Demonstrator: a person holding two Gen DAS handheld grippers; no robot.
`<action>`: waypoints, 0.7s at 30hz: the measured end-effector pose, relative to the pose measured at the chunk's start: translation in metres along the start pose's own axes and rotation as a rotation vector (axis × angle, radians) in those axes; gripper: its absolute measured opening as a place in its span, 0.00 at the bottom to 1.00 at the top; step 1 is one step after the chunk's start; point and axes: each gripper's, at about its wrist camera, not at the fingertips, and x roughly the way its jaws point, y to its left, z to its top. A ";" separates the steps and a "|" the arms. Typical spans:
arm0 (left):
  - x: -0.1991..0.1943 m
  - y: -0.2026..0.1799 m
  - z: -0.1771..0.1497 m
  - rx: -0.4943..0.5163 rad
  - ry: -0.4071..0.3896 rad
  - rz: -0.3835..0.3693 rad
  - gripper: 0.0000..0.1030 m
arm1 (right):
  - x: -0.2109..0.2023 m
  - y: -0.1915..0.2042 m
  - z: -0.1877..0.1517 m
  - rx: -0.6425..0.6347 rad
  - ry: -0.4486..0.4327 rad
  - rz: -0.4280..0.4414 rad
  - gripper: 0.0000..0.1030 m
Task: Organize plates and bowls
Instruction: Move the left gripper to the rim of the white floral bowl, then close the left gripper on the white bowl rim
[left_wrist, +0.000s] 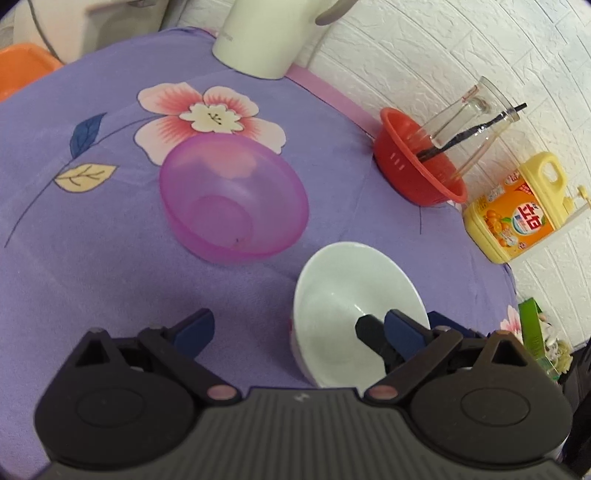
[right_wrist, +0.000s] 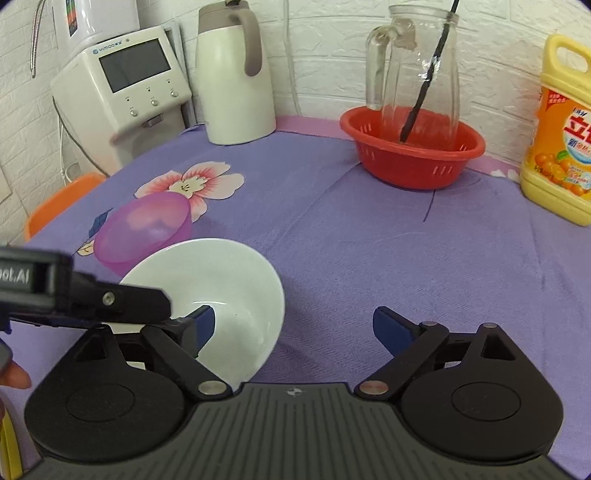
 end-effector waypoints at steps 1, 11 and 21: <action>0.002 -0.002 0.001 0.011 0.003 -0.003 0.90 | 0.002 0.001 0.000 -0.006 -0.001 0.002 1.00; 0.012 -0.016 -0.004 0.096 0.011 -0.038 0.42 | 0.012 0.018 -0.007 -0.056 0.017 0.077 0.95; 0.009 -0.021 -0.003 0.120 0.020 -0.026 0.38 | 0.006 0.029 -0.005 -0.083 0.019 0.083 0.82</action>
